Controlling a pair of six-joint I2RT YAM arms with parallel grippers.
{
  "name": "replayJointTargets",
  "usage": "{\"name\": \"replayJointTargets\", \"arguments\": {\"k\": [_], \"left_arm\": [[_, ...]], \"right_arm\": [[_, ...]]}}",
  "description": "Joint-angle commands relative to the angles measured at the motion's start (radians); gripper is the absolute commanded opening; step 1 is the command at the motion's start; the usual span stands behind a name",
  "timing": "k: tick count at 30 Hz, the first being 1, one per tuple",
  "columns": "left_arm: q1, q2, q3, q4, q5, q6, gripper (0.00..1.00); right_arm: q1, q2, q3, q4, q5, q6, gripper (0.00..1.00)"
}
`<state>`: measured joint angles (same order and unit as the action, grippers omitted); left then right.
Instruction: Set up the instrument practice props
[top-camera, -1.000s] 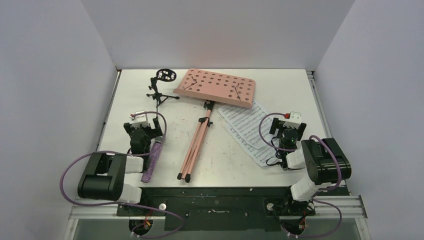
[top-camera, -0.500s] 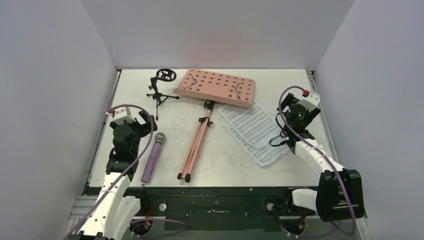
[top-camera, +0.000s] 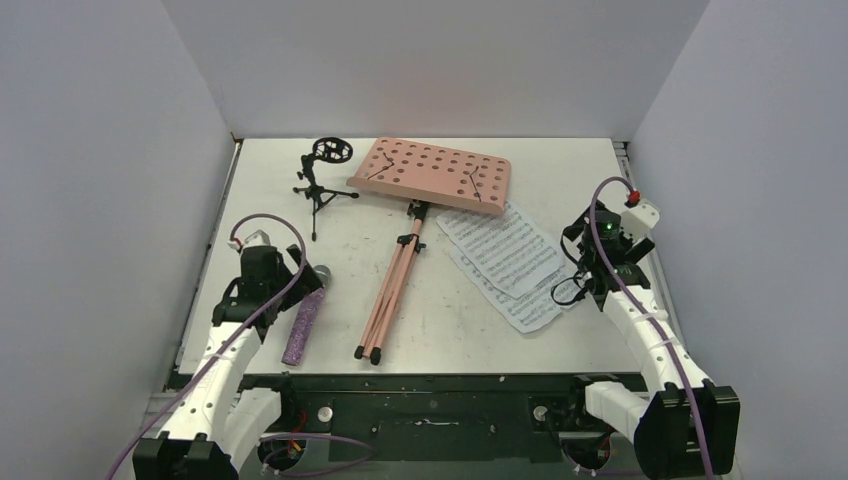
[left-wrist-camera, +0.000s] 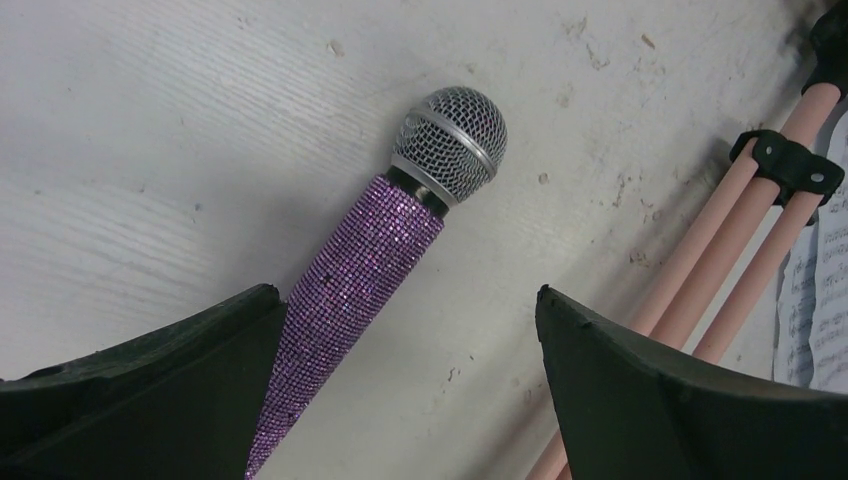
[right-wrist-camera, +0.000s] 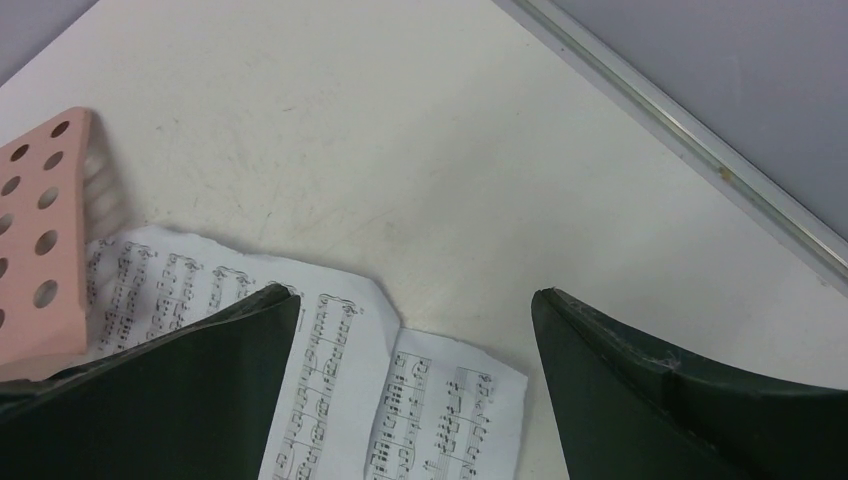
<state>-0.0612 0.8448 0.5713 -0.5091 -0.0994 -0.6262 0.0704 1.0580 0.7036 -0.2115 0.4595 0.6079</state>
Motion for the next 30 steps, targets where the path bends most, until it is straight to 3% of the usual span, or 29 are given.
{"name": "replayJointTargets", "arguments": {"k": [1, 9, 14, 18, 23, 30], "left_arm": [[0.008, 0.016, 0.055, -0.031, 0.122, -0.015, 0.96], [-0.046, 0.13, 0.195, -0.023, 0.184, 0.04, 0.96], [-0.183, 0.245, 0.314, -0.067, 0.132, 0.07, 0.96], [-0.286, 0.35, 0.394, -0.056, 0.183, 0.097, 0.96], [-0.406, 0.486, 0.489, -0.122, 0.2, 0.117, 0.97], [-0.463, 0.573, 0.507, -0.169, 0.214, 0.074, 0.97]], "right_arm": [[-0.009, 0.001, 0.099, -0.163, 0.094, 0.04, 0.9], [-0.009, 0.088, 0.18, -0.129, -0.127, -0.022, 0.9], [-0.009, 0.176, 0.253, -0.148, -0.244, -0.038, 0.9], [-0.012, 0.236, 0.284, -0.131, -0.326, -0.037, 0.9], [-0.024, 0.327, 0.333, -0.094, -0.472, 0.042, 0.9], [-0.026, 0.525, 0.445, -0.043, -0.702, 0.148, 0.9]]}}
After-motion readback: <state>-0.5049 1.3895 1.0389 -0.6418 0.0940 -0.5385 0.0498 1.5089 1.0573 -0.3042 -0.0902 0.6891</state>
